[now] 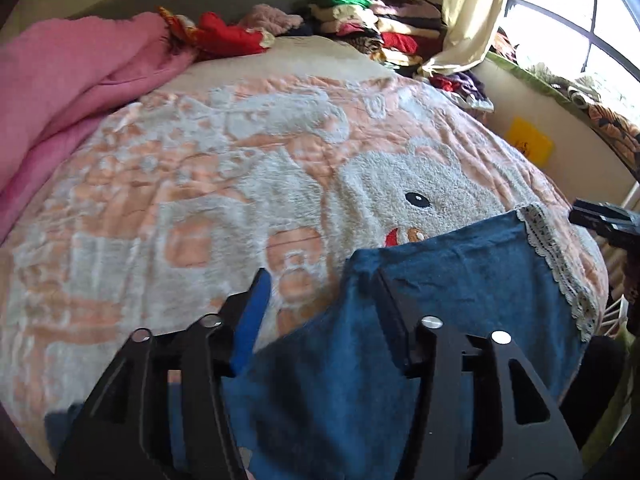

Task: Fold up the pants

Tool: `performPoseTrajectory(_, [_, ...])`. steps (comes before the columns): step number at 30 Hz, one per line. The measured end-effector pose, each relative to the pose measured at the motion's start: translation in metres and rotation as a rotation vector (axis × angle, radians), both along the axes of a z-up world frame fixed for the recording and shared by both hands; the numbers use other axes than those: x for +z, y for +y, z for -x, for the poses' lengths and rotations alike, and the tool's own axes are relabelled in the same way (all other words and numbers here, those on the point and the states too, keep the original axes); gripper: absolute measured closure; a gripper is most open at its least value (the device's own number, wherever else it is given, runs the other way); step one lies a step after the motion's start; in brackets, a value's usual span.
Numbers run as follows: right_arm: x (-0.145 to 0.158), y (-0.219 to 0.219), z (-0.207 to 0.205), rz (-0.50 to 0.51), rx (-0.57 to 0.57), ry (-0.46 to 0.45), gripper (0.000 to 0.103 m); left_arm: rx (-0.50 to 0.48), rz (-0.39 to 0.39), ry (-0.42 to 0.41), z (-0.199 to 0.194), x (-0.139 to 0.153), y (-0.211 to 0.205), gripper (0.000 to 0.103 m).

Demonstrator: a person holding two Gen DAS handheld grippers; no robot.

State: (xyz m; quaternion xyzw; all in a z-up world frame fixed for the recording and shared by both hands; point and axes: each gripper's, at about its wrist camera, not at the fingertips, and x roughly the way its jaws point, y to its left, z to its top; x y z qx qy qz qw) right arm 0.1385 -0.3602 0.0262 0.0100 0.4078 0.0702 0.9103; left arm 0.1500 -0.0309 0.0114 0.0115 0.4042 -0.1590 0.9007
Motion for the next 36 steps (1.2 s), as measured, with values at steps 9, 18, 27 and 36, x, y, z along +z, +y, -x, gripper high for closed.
performPoseTrajectory(9, [-0.018,0.056,0.068,0.026,0.125,0.089,0.034,-0.024,-0.059,0.0,0.089,0.005,0.022,0.034])
performPoseTrajectory(18, [-0.055,0.113,0.066,0.244,0.178,0.178,0.019,0.029,-0.212,0.123,0.091,-0.05,0.022,0.032])
performPoseTrajectory(27, [-0.073,0.076,0.062,0.229,0.071,0.268,0.014,0.06,-0.172,0.108,0.088,-0.059,0.054,0.031])
performPoseTrajectory(36, [-0.06,0.076,0.073,0.16,0.072,0.207,0.012,0.048,-0.149,0.039,0.101,-0.035,0.047,0.029])
